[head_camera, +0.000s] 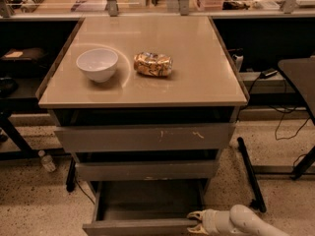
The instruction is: Open bottom drawer
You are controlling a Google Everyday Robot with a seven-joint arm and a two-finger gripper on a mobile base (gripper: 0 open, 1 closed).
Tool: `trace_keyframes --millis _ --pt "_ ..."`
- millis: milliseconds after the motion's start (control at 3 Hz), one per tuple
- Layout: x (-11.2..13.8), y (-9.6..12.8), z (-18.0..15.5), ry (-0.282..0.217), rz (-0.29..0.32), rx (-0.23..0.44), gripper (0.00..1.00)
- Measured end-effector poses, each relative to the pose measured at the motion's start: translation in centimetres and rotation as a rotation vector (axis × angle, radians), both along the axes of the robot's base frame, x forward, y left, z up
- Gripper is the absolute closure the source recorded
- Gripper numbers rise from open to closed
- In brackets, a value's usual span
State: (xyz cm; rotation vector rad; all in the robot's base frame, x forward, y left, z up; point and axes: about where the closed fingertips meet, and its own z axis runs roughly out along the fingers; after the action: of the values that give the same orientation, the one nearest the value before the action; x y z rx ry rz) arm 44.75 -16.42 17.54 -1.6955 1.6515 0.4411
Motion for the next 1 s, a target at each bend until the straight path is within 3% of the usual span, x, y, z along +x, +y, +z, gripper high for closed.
trace_keyframes --millis 1000 --pt "0.6 0.7 -1.2 0.028 -0.003 0.003 0.03"
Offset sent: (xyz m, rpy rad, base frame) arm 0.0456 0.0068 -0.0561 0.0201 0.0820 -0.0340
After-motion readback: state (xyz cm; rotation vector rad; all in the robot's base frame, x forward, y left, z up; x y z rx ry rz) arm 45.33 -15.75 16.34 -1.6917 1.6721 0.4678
